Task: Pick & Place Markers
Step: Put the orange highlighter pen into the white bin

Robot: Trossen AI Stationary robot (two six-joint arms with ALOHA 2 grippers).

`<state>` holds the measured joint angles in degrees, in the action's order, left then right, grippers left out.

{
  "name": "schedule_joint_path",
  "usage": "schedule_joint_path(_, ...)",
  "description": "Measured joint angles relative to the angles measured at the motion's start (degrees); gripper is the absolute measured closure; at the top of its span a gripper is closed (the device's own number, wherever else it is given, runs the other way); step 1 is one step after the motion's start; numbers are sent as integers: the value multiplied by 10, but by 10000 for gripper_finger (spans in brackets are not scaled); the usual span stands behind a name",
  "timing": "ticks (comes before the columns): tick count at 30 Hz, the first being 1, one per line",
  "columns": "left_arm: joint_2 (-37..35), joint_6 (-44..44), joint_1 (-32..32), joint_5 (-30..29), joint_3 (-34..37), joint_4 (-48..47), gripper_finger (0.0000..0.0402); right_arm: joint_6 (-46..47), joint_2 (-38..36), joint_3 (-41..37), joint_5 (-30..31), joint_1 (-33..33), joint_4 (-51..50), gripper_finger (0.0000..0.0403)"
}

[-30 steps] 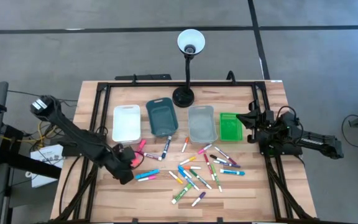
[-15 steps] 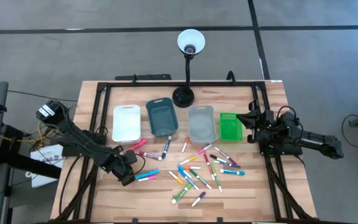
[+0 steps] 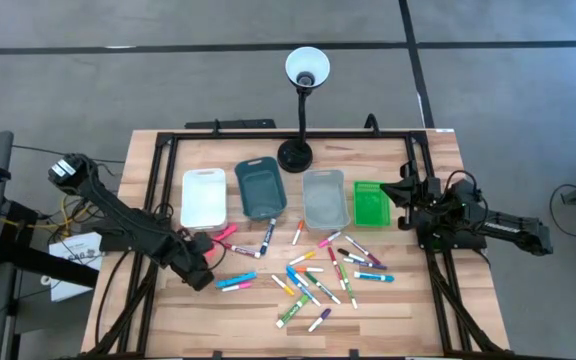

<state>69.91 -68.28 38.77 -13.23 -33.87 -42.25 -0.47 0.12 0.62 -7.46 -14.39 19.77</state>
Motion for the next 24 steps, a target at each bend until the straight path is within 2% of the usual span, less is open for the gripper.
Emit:
schedule_joint_path(7,19,-16,0,0,0,-1,293,0,0,0,0,0,0,402)
schedule_joint_path(10,46,-27,0,0,0,9,293,0,0,0,0,0,0,402)
schedule_joint_path(15,108,-26,0,-1,-1,79,293,0,0,0,0,0,0,402)
schedule_joint_path(18,136,-24,1,-2,-4,79,294,0,0,0,0,0,0,402)
schedule_joint_path(24,130,-8,0,7,-2,85,331,0,0,0,0,0,0,402)
